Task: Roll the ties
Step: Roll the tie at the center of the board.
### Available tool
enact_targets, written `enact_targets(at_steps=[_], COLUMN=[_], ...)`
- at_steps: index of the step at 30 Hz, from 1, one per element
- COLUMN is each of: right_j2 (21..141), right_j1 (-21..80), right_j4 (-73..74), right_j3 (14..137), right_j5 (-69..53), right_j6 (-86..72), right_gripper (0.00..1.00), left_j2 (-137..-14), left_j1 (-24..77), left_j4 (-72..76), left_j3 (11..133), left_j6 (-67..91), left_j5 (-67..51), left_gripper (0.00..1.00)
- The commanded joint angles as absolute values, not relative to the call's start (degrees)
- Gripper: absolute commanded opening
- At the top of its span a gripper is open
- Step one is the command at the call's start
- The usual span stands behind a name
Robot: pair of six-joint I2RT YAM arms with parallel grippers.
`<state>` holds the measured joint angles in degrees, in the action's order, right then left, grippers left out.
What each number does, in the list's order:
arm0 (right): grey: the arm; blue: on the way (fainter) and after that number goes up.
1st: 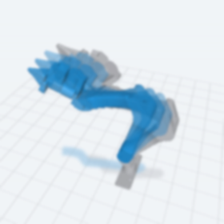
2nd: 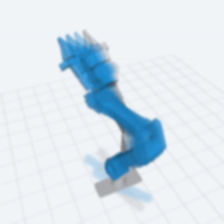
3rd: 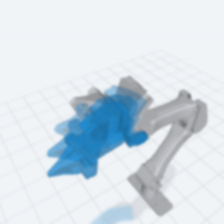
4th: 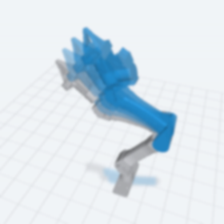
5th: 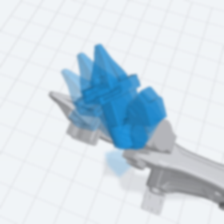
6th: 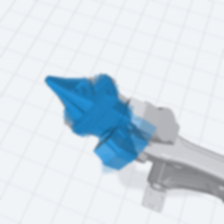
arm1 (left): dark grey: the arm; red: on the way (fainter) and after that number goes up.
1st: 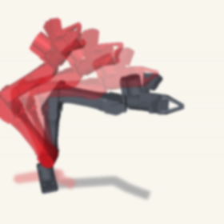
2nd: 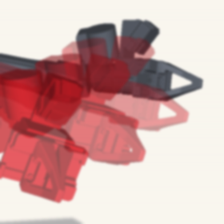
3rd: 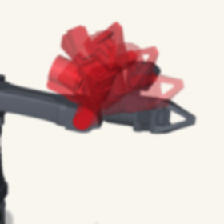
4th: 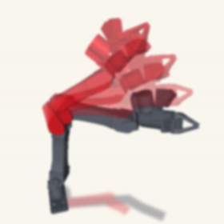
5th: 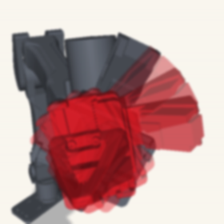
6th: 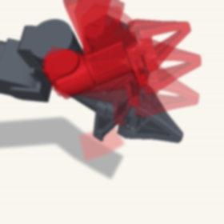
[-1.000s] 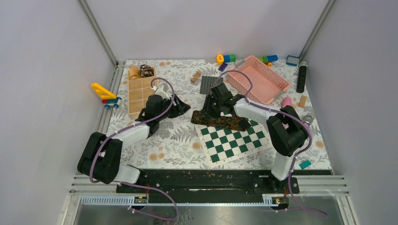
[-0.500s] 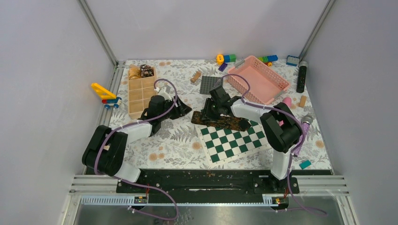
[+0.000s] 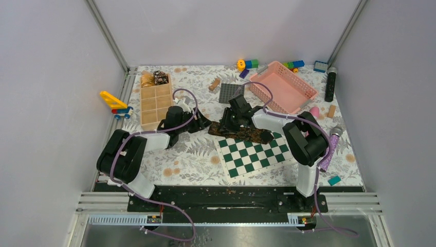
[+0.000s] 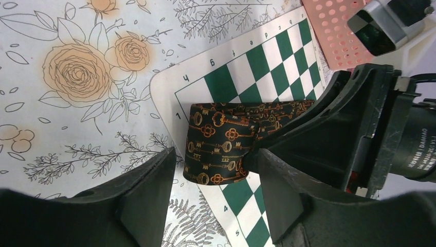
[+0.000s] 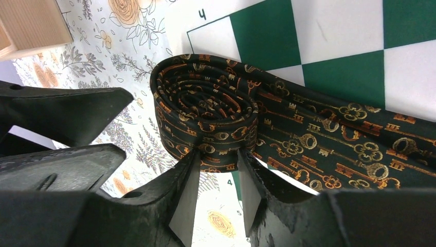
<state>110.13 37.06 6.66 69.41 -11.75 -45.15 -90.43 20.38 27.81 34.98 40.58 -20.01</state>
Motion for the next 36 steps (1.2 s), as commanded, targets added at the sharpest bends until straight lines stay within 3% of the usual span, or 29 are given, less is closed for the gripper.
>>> enact_targets(at_steps=[1,10,18,36], right_j2=[110.0,104.4,105.2,111.8], right_j1=[37.0,36.6,35.5,35.0], right_j4=[5.6,6.2,6.7,6.8], right_j3=[70.0,69.6,70.2,72.7], right_j5=[-11.3,-9.8,-8.8,-8.2], right_j6=[-45.0,-44.3,-44.0,-44.3], right_gripper=[0.42,0.48,0.37,0.34], left_j2=[-92.2,-92.9,-92.9,-96.1], left_j1=[20.2,20.2,20.2,20.3], left_j4=[33.5,34.1,34.1,36.1], left_j3=[35.2,35.1,35.2,35.4], left_j6=[40.8,40.9,40.9,41.1], left_j5=[-22.4,-22.6,-22.8,-24.3], left_gripper=[0.61,0.60,0.59,0.59])
